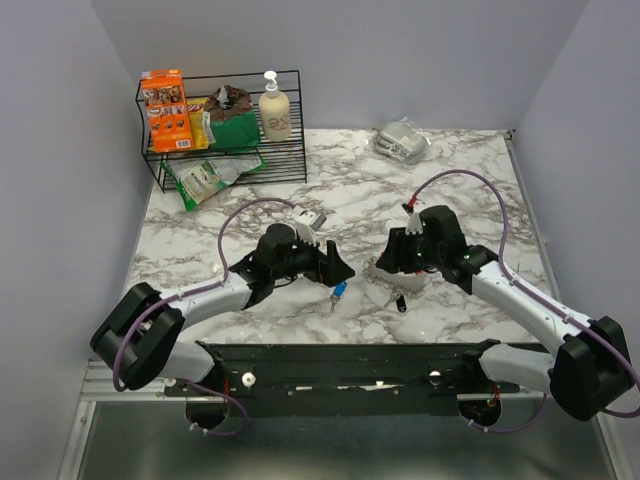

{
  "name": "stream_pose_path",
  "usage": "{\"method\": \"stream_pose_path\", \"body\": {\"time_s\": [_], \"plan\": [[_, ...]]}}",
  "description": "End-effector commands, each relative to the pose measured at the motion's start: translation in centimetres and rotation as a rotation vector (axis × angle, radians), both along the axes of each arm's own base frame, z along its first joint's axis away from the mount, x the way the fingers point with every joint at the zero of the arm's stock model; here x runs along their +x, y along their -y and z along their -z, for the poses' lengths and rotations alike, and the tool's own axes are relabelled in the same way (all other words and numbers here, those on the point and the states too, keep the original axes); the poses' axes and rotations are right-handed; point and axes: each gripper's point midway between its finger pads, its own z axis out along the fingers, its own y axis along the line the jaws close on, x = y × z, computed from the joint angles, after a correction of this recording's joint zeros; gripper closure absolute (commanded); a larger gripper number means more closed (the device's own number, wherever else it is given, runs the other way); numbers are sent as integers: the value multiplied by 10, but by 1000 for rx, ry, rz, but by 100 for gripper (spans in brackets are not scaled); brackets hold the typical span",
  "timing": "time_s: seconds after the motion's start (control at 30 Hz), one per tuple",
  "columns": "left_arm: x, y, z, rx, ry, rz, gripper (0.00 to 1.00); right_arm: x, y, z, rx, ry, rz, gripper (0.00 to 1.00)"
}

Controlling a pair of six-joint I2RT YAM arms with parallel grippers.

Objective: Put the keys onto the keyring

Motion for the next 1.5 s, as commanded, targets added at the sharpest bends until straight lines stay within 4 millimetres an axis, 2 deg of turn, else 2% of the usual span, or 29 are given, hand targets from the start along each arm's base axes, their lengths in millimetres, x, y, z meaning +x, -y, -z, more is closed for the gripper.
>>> {"method": "stream_pose_path", "body": {"time_s": [0.0, 0.03, 0.1, 0.17, 0.2, 0.27, 0.4, 0.47, 0.63, 0.67, 0.83, 1.0, 1.03, 1.07, 1.1, 1.13, 1.2, 1.47], "plan": [[9, -12, -15, -50, 56, -61, 1, -10, 15, 9, -38, -18, 55, 45], [10, -14, -22, -76, 70, -72, 1, -13, 17, 14, -43, -26, 61, 45], [12, -23, -20, -89, 70, -100, 1, -14, 21, 13, -45, -13, 79, 45], [13, -27, -29, -128, 79, -116, 1, -15, 25, 16, -55, -12, 99, 46], [15, -33, -26, -131, 69, -137, 1, -15, 27, 16, -57, -7, 106, 46], [16, -37, -32, -162, 80, -150, 1, -15, 30, 15, -61, 3, 122, 46], [24, -45, -29, -143, 68, -189, 1, -13, 40, 15, -80, 30, 168, 46], [26, -46, -21, -114, 36, -193, 1, -13, 41, 12, -72, 42, 174, 47], [28, -32, -20, -122, -27, -149, 2, -11, 34, 8, -44, 43, 153, 47], [29, -30, -15, -118, -47, -143, 3, -11, 30, 6, -27, 42, 140, 47], [31, -14, -13, -128, -88, -105, 12, -9, 20, 10, -8, 18, 106, 47], [29, 12, 6, -65, -120, -37, 23, -8, 16, 11, 1, 15, 89, 47], [33, 17, 3, -56, -108, -37, 25, -8, 16, 12, 2, 13, 89, 47], [32, 21, 12, -32, -117, -22, 27, -7, 16, 11, 2, 15, 88, 47], [33, 24, 16, -8, -91, -1, 32, -8, 15, 11, 6, 12, 82, 47], [35, 30, 15, 4, -79, 7, 34, -9, 14, 11, 10, 10, 78, 47], [36, 33, 29, 56, -60, 30, 38, -12, 8, 9, 39, 5, 48, 47], [37, 48, 45, 202, 63, 98, 40, -15, 5, 2, 124, -12, 21, 47]]}}
